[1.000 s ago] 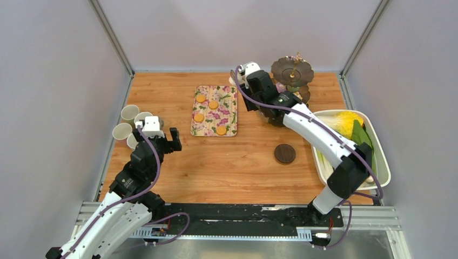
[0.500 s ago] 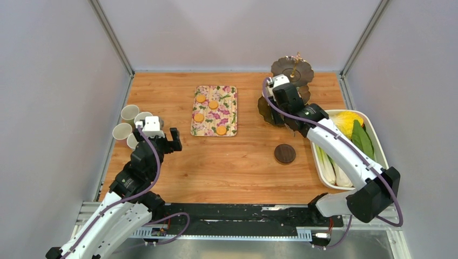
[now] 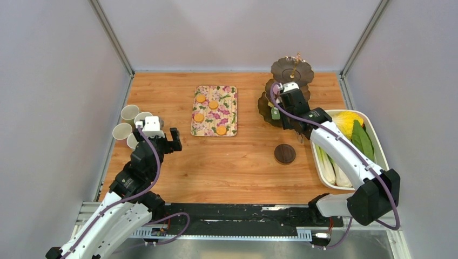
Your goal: Serve the afternoon tea
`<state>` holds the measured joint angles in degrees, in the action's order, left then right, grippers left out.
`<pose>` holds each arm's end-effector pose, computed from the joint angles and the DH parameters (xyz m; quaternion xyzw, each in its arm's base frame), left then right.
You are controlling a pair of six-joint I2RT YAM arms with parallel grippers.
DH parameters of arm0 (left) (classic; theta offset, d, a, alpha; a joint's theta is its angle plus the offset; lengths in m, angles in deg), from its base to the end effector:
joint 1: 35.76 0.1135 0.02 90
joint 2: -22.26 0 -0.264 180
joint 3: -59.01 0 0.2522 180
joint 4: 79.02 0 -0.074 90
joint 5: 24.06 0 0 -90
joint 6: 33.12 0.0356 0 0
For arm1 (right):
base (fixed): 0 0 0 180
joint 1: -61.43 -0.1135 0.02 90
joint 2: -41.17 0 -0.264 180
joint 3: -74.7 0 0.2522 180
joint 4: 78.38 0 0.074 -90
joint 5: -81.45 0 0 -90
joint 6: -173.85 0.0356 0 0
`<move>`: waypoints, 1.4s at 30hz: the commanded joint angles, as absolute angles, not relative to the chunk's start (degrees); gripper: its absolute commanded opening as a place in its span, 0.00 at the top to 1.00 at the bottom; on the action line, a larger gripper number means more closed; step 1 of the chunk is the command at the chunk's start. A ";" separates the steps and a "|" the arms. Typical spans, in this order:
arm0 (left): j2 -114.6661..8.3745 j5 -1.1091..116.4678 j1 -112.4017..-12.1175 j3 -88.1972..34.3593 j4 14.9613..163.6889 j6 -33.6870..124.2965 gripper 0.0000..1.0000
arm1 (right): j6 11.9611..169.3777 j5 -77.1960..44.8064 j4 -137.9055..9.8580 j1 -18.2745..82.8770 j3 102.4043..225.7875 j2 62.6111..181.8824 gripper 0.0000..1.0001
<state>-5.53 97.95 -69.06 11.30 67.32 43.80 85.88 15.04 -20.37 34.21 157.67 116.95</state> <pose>0.1146 -0.0527 0.2978 -0.0349 0.7743 -0.0344 0.6310 0.2490 0.1121 0.3183 -0.1342 0.9150 -0.1035 0.3662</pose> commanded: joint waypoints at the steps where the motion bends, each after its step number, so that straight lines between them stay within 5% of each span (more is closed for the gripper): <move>1: -5.32 97.77 -69.17 11.30 68.41 44.58 0.00 | 87.00 16.07 -22.78 35.03 156.90 116.80 0.54; 20: -5.74 97.70 -69.16 11.31 68.63 44.67 0.00 | 84.24 5.93 -22.86 33.82 162.99 114.38 0.41; 42: -5.69 98.17 -69.16 11.25 68.59 44.67 0.00 | 83.50 0.44 -24.83 18.63 164.68 128.05 0.46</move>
